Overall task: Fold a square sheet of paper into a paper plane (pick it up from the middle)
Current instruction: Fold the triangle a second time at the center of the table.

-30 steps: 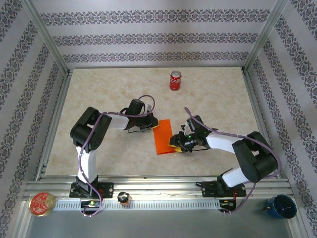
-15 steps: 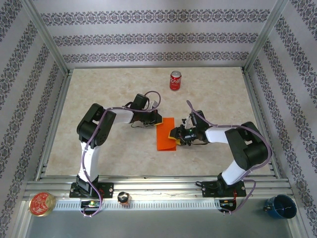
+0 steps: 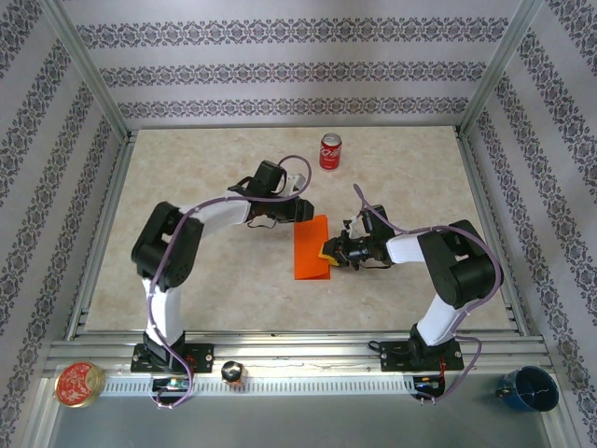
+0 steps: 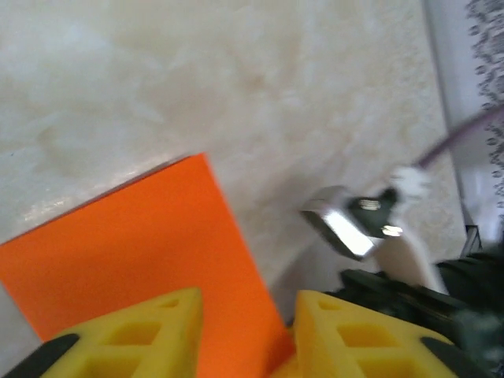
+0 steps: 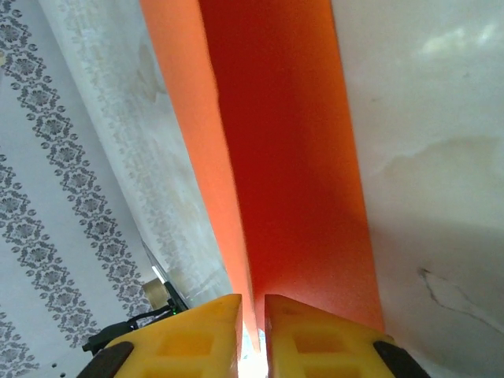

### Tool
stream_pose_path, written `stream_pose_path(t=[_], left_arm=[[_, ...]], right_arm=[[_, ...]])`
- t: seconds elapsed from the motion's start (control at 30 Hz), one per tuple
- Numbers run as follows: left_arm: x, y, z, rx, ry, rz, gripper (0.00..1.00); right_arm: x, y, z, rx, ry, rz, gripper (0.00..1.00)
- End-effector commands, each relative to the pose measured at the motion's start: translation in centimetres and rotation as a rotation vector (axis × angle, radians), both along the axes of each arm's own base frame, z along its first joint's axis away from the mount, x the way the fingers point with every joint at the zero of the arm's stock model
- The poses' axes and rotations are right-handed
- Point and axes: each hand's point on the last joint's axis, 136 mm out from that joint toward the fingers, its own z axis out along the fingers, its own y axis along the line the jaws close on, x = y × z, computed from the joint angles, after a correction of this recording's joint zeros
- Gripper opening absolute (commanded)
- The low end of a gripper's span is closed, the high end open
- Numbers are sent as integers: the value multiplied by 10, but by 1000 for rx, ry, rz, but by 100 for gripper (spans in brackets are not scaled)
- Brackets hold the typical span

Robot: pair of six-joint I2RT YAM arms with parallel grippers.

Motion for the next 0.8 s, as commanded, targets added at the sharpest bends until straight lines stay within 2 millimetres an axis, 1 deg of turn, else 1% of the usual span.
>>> stream_pose_path(t=[0.0, 0.1, 0.17, 0.23, 0.3, 0.37, 0.47, 0.6, 0.7, 0.77], left_arm=[[-20, 0, 27, 45, -169, -43, 40], [-48, 0, 25, 122, -263, -77, 49], [-74, -7, 22, 161, -339, -136, 53], [-93, -10, 15, 229, -391, -167, 54], [-106, -8, 5, 324, -449, -157, 55], [-118, -11, -4, 400, -515, -178, 56], [-130, -18, -16, 520, -585, -239, 58], [-140, -27, -31, 673, -657, -327, 59], [-147, -36, -38, 731, -709, -381, 63], [-152, -40, -43, 740, -716, -408, 65]], right_arm=[[7, 1, 7, 33, -30, 9, 18], [8, 0, 8, 37, -32, 7, 20], [9, 0, 8, 38, -31, 5, 20], [10, 0, 9, 41, -32, 5, 20], [11, -1, 10, 42, -35, 4, 20], [11, 0, 10, 44, -35, 3, 21], [13, 0, 12, 49, -37, -1, 21], [14, 1, 13, 51, -36, -3, 21], [15, 0, 12, 48, -33, -9, 21], [15, 0, 12, 49, -34, -12, 21]])
